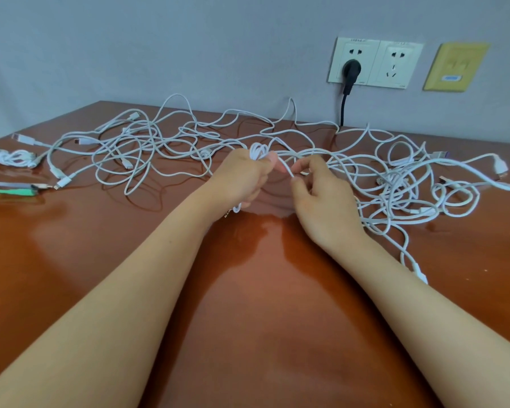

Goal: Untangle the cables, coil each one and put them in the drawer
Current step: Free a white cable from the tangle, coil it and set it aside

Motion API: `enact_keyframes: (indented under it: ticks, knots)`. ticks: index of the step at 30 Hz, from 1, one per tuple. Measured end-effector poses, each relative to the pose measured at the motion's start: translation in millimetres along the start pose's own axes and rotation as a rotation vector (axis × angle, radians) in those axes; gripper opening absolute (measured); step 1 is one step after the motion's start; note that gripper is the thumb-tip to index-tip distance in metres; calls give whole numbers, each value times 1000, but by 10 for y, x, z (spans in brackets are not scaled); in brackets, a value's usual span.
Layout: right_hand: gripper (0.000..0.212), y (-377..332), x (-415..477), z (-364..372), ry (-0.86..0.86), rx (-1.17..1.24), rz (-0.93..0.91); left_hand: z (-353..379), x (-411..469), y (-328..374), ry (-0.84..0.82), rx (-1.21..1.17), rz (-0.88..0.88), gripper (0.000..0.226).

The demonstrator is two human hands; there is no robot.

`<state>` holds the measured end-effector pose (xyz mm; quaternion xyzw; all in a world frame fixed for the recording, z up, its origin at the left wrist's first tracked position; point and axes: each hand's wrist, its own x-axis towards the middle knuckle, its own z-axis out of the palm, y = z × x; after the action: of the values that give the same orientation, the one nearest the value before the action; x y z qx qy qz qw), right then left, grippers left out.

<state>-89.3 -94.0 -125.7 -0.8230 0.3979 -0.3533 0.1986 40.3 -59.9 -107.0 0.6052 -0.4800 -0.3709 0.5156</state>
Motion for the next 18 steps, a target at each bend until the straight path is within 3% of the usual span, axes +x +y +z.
enact_keyframes:
  ticks: [4,8,18]
  knots:
    - [21,-19,-15,-21,-41,-195,-22,37,1,8,38,-75,-6,34]
    - [18,4,-26,-3,14,-62,-79,154,9,5,74,-138,0,36]
    - [12,-24,-42,-7,31,-18,-77,246,63,-52,195,26,70,42]
